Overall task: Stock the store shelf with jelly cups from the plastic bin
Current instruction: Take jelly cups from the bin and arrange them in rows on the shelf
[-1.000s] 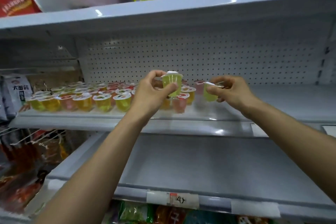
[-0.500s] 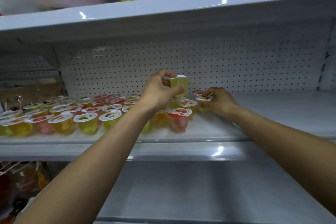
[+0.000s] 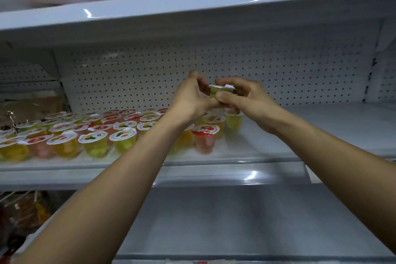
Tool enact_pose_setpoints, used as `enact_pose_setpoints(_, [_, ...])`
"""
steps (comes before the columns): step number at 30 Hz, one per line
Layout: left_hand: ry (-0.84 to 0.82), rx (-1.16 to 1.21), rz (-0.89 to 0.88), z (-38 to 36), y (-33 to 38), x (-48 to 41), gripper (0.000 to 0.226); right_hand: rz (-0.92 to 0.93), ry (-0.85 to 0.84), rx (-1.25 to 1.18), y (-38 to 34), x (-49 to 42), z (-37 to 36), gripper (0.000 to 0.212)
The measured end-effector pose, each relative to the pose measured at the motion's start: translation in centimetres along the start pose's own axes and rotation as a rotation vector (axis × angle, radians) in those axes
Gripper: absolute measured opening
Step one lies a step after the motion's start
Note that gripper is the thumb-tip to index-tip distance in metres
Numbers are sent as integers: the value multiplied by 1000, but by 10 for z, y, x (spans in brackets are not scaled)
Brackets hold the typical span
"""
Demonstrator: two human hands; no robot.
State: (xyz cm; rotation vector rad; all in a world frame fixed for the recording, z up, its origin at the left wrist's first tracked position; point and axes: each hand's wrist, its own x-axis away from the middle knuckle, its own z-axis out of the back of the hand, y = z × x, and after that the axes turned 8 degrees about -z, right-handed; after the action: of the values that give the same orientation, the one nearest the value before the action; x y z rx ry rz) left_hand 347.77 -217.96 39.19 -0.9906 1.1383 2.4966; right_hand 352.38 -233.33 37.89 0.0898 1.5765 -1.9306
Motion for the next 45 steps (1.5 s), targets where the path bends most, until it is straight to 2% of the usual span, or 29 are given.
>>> enact_pose_setpoints(4, [-118,-13,-35,11,-1,16,36,-49,80,-16,9,9,7,24])
enact_pose_setpoints(6, [-124,-280,-131,17,-5,27,40,-79,87,22,19,16,10,24])
enact_pose_setpoints(8, [-162,-634,-202,19,-7,38,60,-120,63,41,28,21,10,26])
enact_pose_setpoints(9, [-201,-751,-210,19,-8,43,68,-139,49,54,33,23,9,28])
enact_pose_setpoints(11, [-269,-843,-185,15,-13,49,72,-158,20,111,40,27,7,30])
enact_pose_setpoints(18, [-277,-801,-169,14,-21,50,48,-181,1,227,44,35,2,30])
enact_pose_setpoints(24, [-301,-783,-153,16,-18,52,44,-183,-4,317,44,38,0,29])
enact_pose_setpoints(27, [-297,-790,-144,14,-13,56,45,-164,-5,434,40,43,0,37])
enact_pose_setpoints(30, [-219,-736,-141,16,-2,74,44,-19,106,610,34,62,-1,46])
enact_pose_setpoints(34, [38,-549,-221,25,13,125,31,181,190,722,20,105,-9,35])
enact_pose_setpoints(36, [123,-468,-217,29,18,161,24,241,164,732,17,129,-18,32])
enact_pose_setpoints(38, [135,-447,-138,32,18,197,19,260,107,736,18,152,-29,31])
enact_pose_setpoints(45, [-36,-526,187,64,-4,315,24,187,-194,685,35,212,-96,30])
